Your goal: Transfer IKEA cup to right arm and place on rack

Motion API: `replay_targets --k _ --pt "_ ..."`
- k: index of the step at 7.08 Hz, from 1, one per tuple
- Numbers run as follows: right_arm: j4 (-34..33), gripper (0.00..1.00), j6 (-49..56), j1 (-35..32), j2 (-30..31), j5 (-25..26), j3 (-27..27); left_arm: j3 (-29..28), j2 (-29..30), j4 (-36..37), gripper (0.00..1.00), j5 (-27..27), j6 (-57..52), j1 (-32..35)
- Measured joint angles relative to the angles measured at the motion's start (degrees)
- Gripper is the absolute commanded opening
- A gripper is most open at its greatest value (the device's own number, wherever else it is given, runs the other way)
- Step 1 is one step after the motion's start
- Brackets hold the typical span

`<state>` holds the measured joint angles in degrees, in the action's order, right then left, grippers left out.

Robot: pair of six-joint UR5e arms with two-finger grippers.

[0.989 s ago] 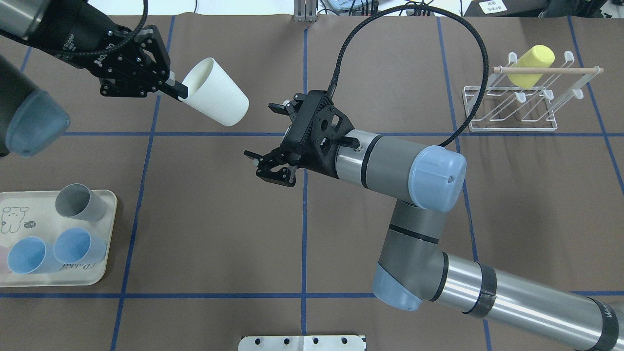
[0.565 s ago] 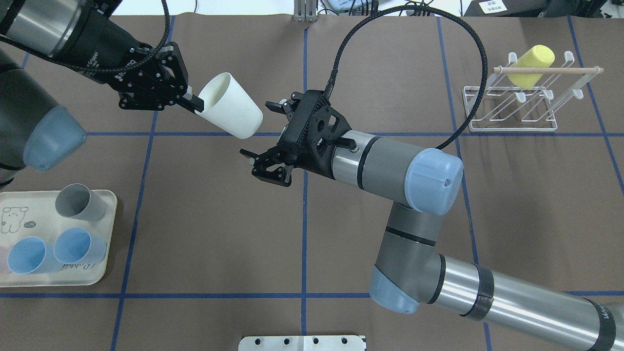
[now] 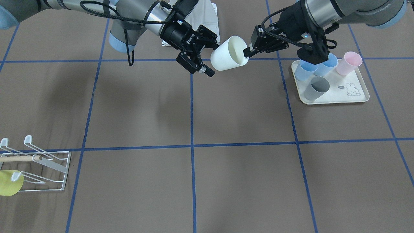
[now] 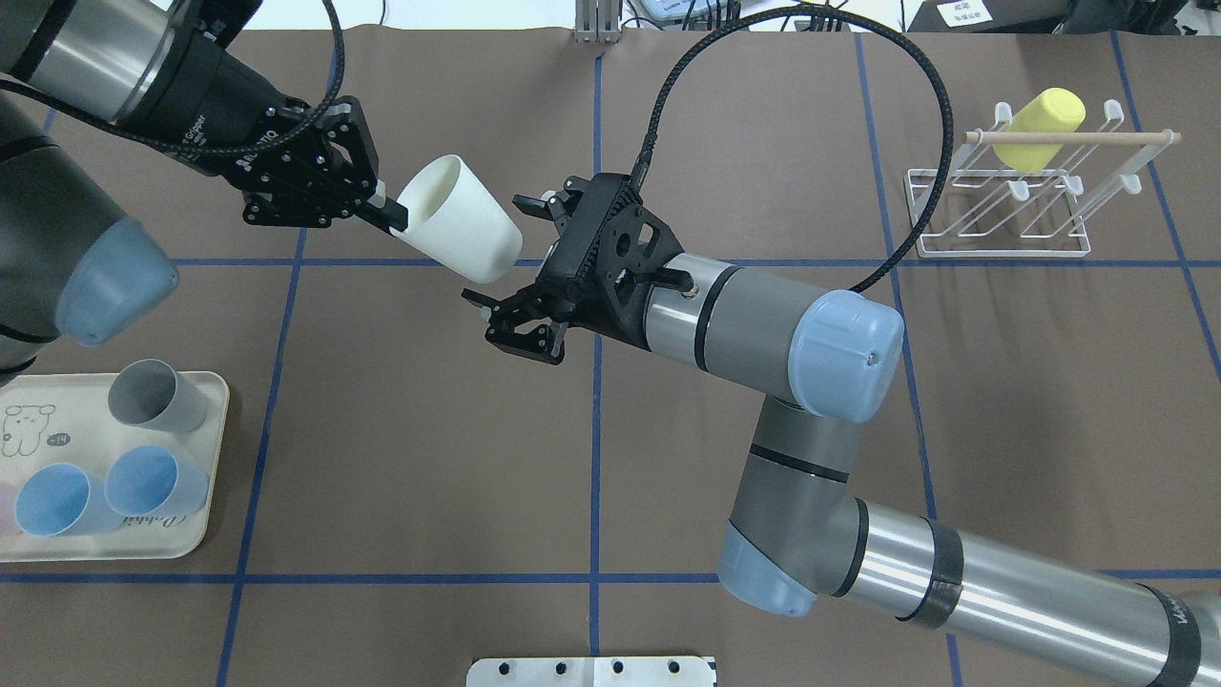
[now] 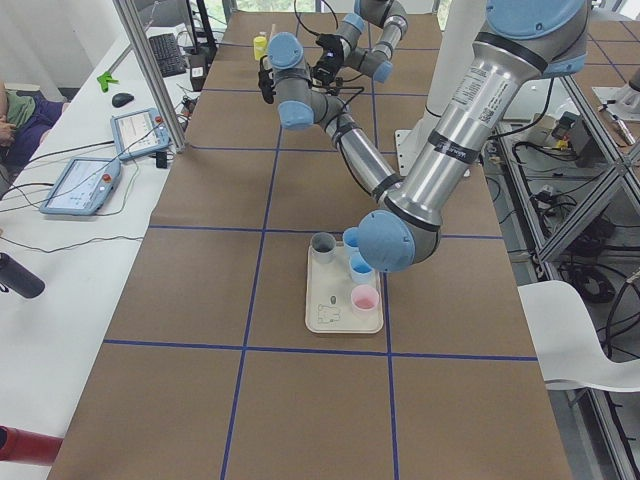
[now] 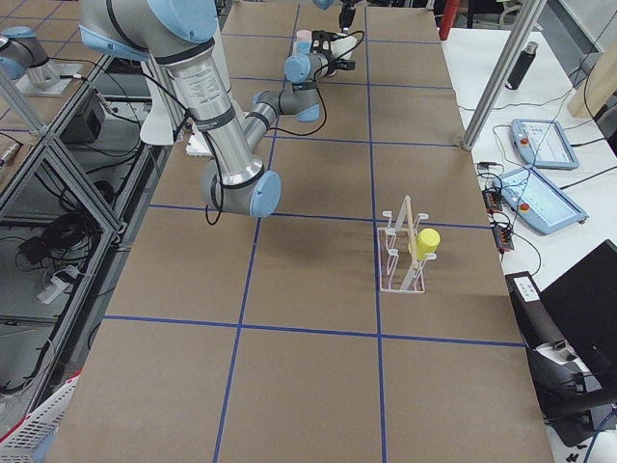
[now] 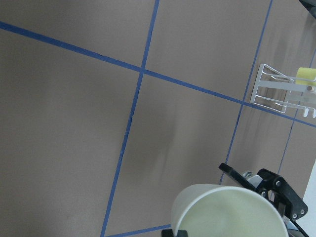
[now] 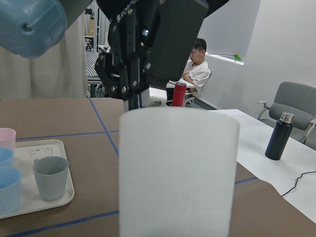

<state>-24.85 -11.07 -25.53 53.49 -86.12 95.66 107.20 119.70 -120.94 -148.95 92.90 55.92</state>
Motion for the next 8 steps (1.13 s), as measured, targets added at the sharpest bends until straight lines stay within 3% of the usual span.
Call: replay_targets --k 2,6,7,8 --pt "0.04 0.87 0.00 0.04 -0.07 0.07 0.10 -0.31 0.43 0.00 0.00 0.06 0.00 -0.17" --pt "0.02 0.82 0.00 0.04 -0.34 0.40 0.23 -0.48 0.76 0.06 0.00 0.07 -0.08 -0.40" --pt "0.04 0.75 0.00 0.04 -0.44 0.47 0.23 -0.50 0.89 0.08 0.00 0.07 -0.09 -0.48" --pt "0.06 0.56 0.00 0.04 -0.47 0.53 0.27 -0.50 1.00 0.09 0.00 0.07 -0.09 -0.52"
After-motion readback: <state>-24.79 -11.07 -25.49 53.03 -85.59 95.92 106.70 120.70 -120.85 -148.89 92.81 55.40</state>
